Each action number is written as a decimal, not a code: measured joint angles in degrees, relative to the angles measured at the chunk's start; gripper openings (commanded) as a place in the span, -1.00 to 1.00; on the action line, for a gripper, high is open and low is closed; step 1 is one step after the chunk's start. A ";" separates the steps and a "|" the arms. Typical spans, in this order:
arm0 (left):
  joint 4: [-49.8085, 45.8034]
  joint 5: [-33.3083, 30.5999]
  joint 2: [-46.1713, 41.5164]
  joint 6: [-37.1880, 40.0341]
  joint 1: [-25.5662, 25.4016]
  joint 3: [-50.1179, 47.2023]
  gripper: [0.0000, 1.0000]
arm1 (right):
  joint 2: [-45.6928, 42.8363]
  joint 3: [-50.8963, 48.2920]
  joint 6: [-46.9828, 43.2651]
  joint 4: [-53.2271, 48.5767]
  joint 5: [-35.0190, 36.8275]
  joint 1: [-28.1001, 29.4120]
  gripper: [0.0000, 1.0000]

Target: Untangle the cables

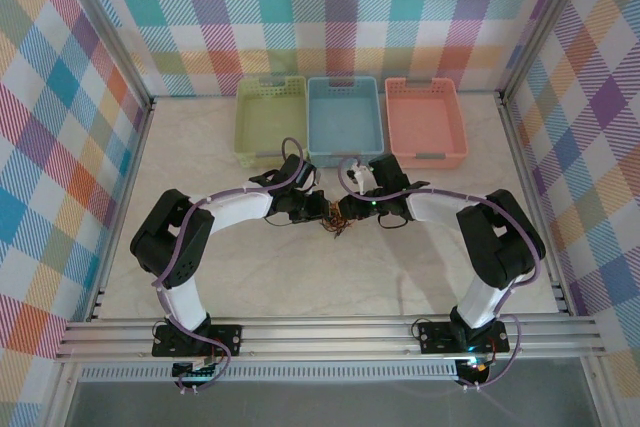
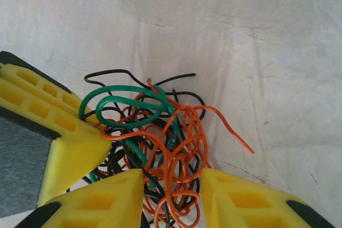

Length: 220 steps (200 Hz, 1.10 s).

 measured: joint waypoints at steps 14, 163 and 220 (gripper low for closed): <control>0.00 0.00 0.00 0.00 0.00 0.00 -0.76 | -0.09 -0.02 0.00 0.07 -0.04 0.00 -0.33; -0.02 0.00 0.00 -0.02 0.00 0.00 -0.77 | 0.22 1.42 -3.04 0.94 -2.69 2.36 -0.44; 0.00 -0.02 0.00 -0.02 0.00 0.00 -0.78 | 1.51 2.89 -3.21 -2.16 -2.19 2.36 -0.40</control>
